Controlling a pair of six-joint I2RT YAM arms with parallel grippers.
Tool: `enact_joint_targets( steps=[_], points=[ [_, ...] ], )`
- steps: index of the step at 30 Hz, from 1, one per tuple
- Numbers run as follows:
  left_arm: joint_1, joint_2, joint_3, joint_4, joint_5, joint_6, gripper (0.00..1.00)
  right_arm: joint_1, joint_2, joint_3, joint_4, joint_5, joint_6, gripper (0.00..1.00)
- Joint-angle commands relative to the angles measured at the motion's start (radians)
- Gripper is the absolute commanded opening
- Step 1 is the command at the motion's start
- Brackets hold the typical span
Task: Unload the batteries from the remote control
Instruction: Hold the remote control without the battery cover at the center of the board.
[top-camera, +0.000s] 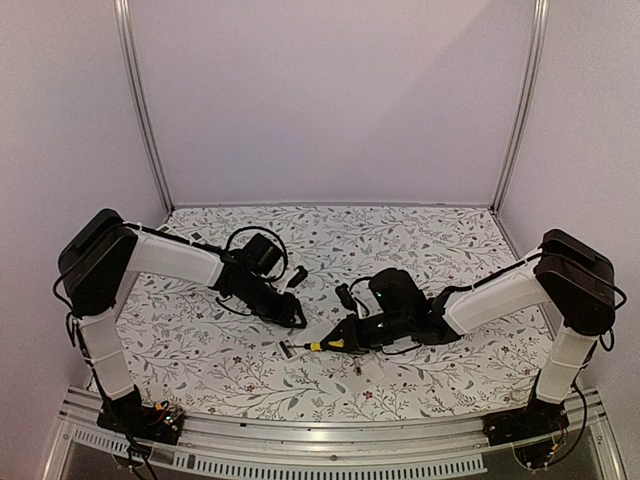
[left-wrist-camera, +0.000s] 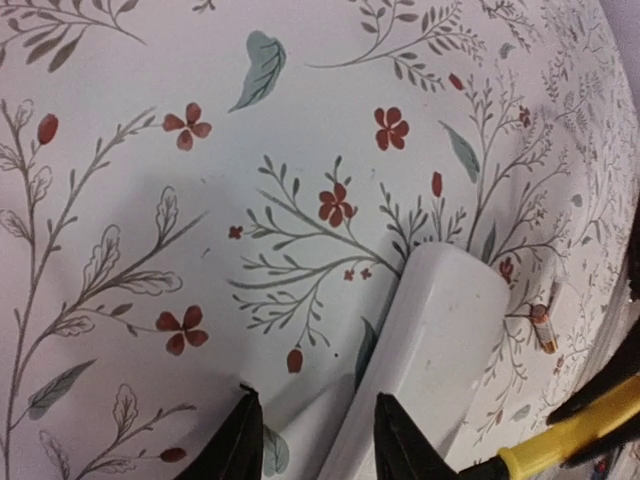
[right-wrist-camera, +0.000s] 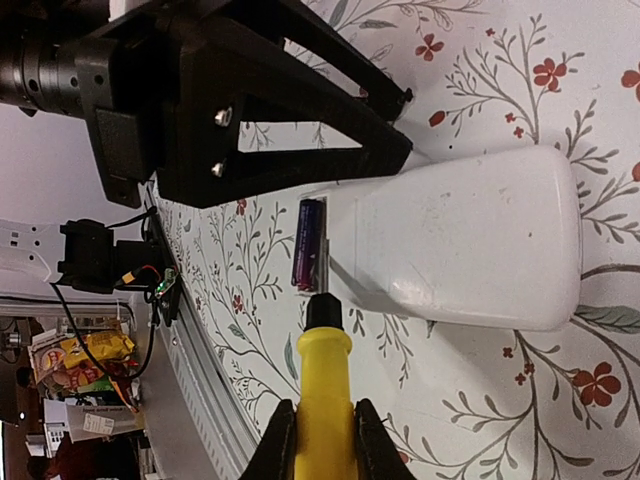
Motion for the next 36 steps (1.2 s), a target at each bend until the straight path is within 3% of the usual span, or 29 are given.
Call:
enact_joint_targets(
  steps=[1, 9, 17, 22, 29, 36],
  points=[
    [-0.022, 0.040, -0.001, -0.050, 0.040, 0.040, 0.38, 0.007, 0.041, 0.025, -0.042, -0.014, -0.010, 0.00],
    [-0.047, 0.066, 0.004, -0.061, 0.077, 0.055, 0.39, 0.007, 0.047, 0.028, -0.049, -0.014, -0.007, 0.00],
    [-0.087, 0.116, 0.019, -0.114, 0.022, 0.072, 0.21, 0.007, 0.061, 0.040, -0.012, -0.067, -0.014, 0.00],
    [-0.104, 0.122, 0.010, -0.117, -0.016, 0.062, 0.17, 0.007, 0.054, 0.022, 0.066, -0.106, 0.005, 0.00],
    [-0.121, 0.128, -0.007, -0.115, -0.049, 0.053, 0.16, 0.007, 0.041, -0.057, 0.299, -0.182, 0.129, 0.00],
    [-0.124, 0.128, -0.008, -0.107, -0.058, 0.047, 0.15, 0.013, 0.031, -0.071, 0.343, -0.182, 0.144, 0.00]
  ],
)
